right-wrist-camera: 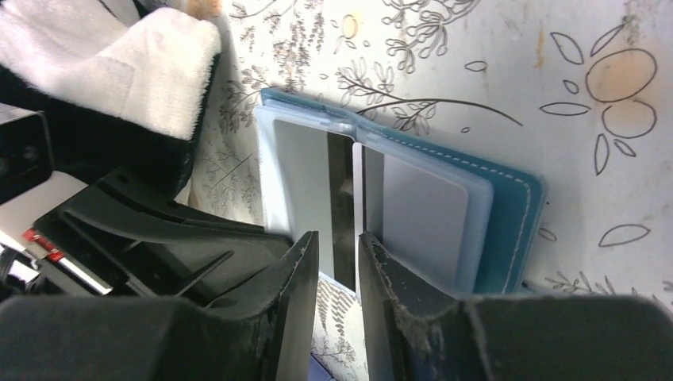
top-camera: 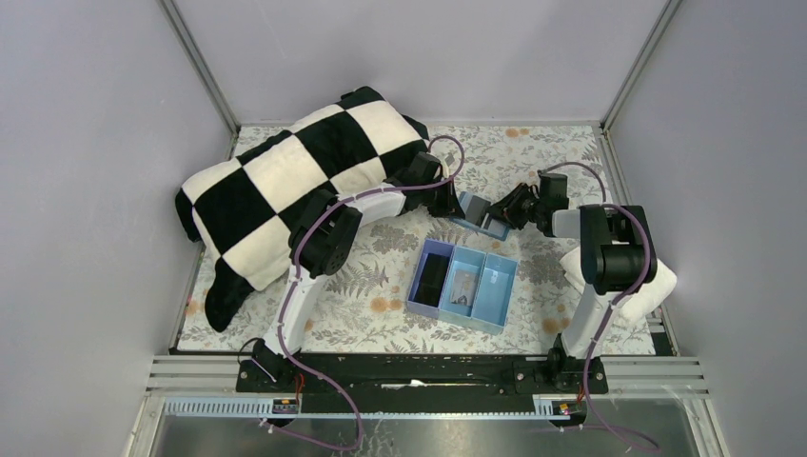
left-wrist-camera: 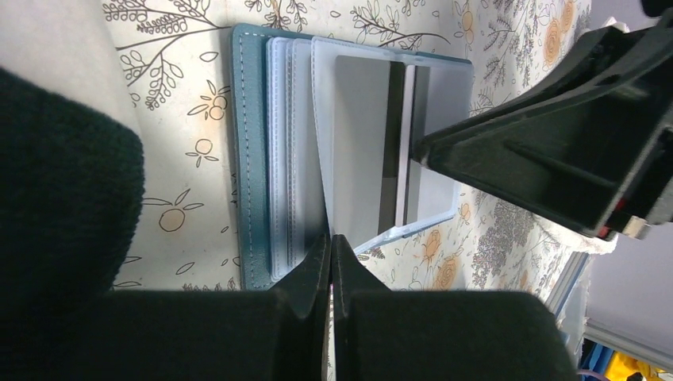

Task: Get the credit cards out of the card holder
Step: Remove the credit card from the card holder.

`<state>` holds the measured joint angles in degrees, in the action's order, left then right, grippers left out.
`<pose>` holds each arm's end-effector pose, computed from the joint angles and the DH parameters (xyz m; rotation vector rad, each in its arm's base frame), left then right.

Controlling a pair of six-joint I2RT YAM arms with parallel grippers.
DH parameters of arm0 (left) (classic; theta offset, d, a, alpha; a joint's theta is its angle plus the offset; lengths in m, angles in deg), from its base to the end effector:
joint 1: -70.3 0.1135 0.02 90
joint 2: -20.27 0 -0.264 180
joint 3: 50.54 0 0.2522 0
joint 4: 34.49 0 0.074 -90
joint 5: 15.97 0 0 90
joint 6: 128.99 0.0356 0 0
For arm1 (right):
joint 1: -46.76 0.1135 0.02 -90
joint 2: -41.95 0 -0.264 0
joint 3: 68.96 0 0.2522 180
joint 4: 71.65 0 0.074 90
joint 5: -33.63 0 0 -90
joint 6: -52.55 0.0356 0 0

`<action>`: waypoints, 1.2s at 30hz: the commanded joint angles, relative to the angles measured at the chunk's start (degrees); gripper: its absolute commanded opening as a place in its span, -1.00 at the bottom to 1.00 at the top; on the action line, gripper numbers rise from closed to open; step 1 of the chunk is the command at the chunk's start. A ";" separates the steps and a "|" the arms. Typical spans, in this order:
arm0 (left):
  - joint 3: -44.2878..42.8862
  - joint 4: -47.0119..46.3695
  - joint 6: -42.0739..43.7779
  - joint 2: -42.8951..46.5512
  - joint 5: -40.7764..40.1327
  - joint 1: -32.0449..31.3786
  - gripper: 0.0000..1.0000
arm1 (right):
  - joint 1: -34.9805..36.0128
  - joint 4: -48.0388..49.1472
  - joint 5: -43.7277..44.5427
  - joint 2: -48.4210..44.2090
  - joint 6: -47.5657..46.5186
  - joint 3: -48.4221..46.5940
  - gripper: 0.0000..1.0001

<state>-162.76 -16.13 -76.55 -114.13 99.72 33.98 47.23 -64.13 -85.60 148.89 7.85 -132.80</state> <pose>0.4089 -0.3198 0.1380 0.2326 2.4720 -1.1335 0.3664 0.0204 0.1326 0.5820 2.2062 0.9954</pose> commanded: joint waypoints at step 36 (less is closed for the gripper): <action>-4.55 3.29 3.71 1.86 -8.18 0.90 -0.14 | -0.14 -4.72 3.60 6.71 -2.05 -2.45 -0.29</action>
<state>-164.33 -13.37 -73.95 -113.70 95.31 34.61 47.25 -64.02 -86.04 153.35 8.46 -135.42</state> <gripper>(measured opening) 0.431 0.359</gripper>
